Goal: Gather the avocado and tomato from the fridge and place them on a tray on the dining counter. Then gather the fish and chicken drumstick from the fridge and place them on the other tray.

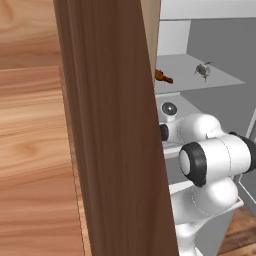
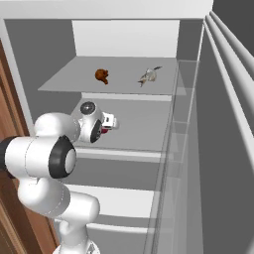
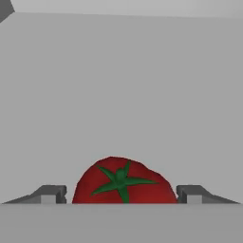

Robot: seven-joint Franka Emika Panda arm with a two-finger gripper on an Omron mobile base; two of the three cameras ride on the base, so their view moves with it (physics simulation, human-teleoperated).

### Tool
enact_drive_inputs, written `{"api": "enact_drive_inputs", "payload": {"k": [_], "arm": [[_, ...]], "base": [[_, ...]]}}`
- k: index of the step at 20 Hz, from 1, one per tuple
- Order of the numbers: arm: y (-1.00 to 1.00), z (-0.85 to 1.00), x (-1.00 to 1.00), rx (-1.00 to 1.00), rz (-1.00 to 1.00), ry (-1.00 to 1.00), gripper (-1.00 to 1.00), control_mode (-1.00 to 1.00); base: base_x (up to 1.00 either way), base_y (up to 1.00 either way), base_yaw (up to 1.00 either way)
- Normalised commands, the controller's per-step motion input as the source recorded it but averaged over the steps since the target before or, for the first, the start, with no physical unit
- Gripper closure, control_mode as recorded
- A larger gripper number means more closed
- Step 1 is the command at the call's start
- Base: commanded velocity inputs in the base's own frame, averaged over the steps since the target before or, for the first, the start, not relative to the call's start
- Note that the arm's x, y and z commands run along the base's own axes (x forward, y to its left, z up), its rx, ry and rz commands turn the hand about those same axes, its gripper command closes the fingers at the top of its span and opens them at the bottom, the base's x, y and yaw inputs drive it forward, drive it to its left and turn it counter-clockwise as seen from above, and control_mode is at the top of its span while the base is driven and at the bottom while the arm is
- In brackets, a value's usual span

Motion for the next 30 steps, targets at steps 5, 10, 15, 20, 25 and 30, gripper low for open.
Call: {"api": "enact_drive_inputs", "payload": {"k": [5, 10, 15, 20, 25, 30], "arm": [[0.0, -0.6, -0.33, 0.0, -0.05, 0.12, 1.0, -1.0], [0.0, -0.64, -0.54, 0.0, -0.08, 0.09, 1.0, -1.0], [0.0, -0.16, -0.76, 0.01, -0.06, -0.22, 1.0, -1.0], [-0.09, 0.1, -0.82, 0.06, 0.0, -0.26, 1.0, -1.0], [-0.12, 0.81, -0.85, 0.11, -0.07, -0.02, 1.0, -1.0], [-0.07, 1.0, -0.88, 0.07, -0.12, 0.33, 1.0, -1.0]], "base": [[0.0, 0.0, 0.0], [0.0, 0.0, 0.0], [0.0, 0.0, 0.0], [0.0, 0.0, 0.0], [0.0, 0.0, 0.0], [0.0, 0.0, 0.0]]}}
